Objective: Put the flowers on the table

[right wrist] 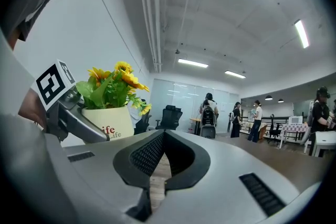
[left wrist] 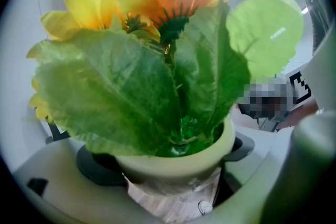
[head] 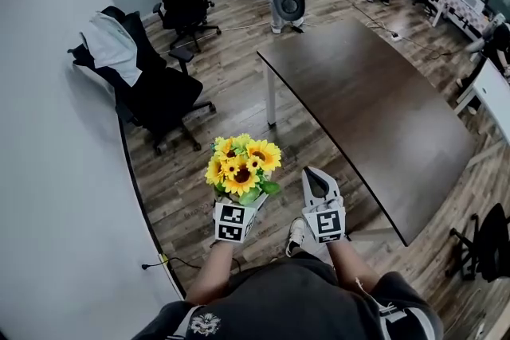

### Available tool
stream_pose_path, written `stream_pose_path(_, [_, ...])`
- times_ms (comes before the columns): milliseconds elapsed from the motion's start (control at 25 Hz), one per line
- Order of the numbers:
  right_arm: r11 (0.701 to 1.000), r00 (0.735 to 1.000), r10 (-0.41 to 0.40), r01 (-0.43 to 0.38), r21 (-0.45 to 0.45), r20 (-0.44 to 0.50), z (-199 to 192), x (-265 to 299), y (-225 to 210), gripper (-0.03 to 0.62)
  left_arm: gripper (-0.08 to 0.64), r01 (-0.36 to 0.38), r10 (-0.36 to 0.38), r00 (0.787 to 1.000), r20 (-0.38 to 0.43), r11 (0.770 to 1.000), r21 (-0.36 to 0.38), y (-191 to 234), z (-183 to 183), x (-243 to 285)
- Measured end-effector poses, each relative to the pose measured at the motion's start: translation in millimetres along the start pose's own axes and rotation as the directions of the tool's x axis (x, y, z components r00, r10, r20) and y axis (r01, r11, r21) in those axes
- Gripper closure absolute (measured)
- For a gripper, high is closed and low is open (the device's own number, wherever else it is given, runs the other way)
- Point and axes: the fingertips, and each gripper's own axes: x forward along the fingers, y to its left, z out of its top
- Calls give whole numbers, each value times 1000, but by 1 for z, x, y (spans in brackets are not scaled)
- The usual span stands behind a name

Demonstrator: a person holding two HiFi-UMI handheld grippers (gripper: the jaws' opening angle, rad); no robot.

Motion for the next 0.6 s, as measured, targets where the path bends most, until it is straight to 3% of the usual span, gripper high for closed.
stream_pose_path(320, [999,999,31,-31,-5,-21,-6,46,-46,569,18,-33,33,999,8,999,-16,18,26,61])
stream_pose_path(600, [998,998,54,-54,13,-22,-22,75,-86,569,18,-14,14,1000,-22,1000,-12,14,32,116])
